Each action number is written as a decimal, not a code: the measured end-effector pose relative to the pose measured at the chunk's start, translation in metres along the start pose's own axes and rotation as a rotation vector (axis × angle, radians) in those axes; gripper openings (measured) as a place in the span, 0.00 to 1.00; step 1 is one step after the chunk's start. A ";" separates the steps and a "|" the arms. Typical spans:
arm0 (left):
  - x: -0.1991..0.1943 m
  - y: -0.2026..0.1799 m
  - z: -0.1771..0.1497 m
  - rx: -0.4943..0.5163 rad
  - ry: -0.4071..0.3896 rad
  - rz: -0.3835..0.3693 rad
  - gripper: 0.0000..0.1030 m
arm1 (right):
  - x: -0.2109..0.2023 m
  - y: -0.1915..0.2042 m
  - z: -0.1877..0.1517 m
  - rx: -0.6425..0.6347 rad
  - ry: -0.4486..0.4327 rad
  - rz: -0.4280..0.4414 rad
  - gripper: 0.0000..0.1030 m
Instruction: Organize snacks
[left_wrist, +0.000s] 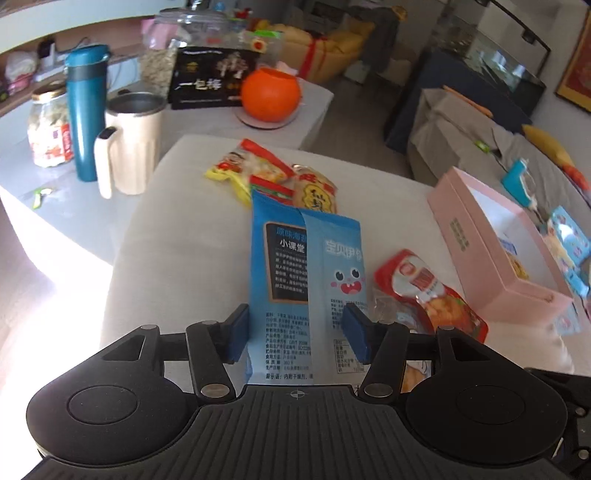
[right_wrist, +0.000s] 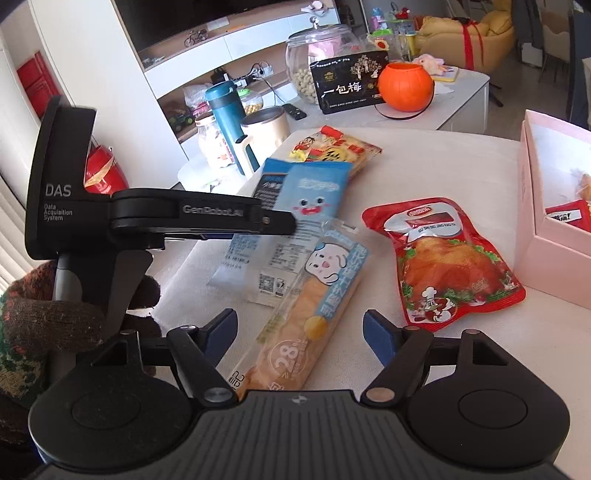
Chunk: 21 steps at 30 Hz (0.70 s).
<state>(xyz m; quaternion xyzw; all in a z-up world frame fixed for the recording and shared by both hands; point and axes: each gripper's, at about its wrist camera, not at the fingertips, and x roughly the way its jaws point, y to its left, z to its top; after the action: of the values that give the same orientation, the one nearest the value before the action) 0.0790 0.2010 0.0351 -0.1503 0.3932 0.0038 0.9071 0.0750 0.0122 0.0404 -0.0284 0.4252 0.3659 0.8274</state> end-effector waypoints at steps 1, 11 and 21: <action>0.001 -0.007 -0.003 0.034 0.003 0.007 0.58 | 0.001 0.001 -0.002 -0.017 0.007 -0.022 0.67; -0.032 -0.034 -0.002 0.150 -0.164 0.166 0.54 | -0.040 -0.048 -0.029 -0.023 0.021 -0.083 0.35; -0.047 -0.046 -0.037 0.009 -0.005 -0.090 0.54 | -0.028 -0.073 0.013 -0.026 -0.107 -0.190 0.73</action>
<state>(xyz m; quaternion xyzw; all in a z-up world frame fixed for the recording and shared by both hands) 0.0259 0.1524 0.0576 -0.1636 0.3839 -0.0386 0.9079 0.1197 -0.0532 0.0501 -0.0596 0.3712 0.2922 0.8794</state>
